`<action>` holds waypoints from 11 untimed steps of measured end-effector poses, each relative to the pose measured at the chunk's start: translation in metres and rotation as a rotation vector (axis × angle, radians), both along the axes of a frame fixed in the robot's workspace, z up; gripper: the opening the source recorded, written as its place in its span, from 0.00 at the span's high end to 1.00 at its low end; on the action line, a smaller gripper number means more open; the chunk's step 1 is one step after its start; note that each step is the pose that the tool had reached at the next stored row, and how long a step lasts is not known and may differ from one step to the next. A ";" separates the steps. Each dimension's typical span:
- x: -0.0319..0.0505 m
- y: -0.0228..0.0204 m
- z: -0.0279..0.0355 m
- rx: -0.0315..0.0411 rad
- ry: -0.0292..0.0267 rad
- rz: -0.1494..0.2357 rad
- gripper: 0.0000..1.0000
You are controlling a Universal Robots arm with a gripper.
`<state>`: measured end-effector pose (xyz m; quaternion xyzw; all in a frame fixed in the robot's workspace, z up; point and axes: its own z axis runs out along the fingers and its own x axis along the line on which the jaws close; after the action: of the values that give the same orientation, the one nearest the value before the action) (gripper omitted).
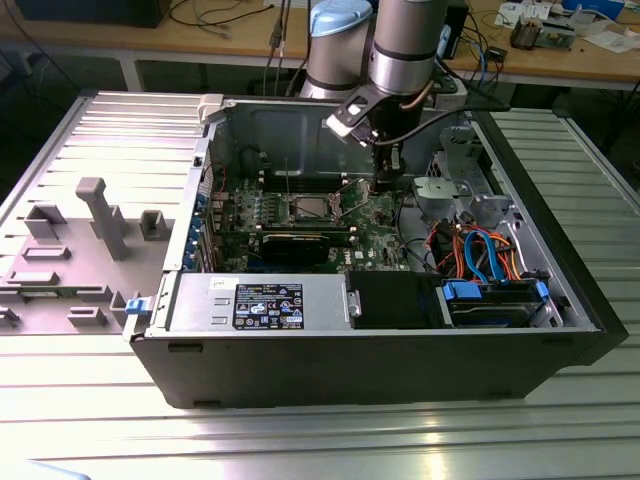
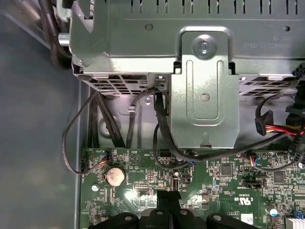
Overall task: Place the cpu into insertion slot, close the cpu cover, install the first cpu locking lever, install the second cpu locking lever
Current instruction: 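Close the cpu cover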
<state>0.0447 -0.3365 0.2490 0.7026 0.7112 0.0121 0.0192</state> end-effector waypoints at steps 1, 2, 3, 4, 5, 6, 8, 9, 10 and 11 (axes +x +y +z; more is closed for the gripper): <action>-0.0001 0.0000 -0.0001 -0.0001 0.0000 0.000 0.89; -0.0004 -0.0001 0.0000 -0.0001 0.0001 0.000 0.89; -0.0015 0.0000 -0.0002 0.0002 0.0000 0.000 0.89; -0.0022 0.0000 -0.0002 0.0002 0.0000 0.000 0.89; -0.0022 0.0000 -0.0002 0.0002 0.0000 0.000 0.89; -0.0023 0.0000 -0.0002 0.0002 0.0000 0.000 0.89; -0.0029 0.0000 -0.0002 0.0003 0.0000 0.000 0.89; -0.0030 0.0000 -0.0002 0.0003 0.0000 0.000 0.89; -0.0030 0.0000 -0.0002 0.0002 0.0000 0.000 0.89; -0.0030 0.0000 -0.0002 0.0002 0.0001 0.000 0.89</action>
<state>0.0417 -0.3365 0.2488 0.7025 0.7113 0.0121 0.0191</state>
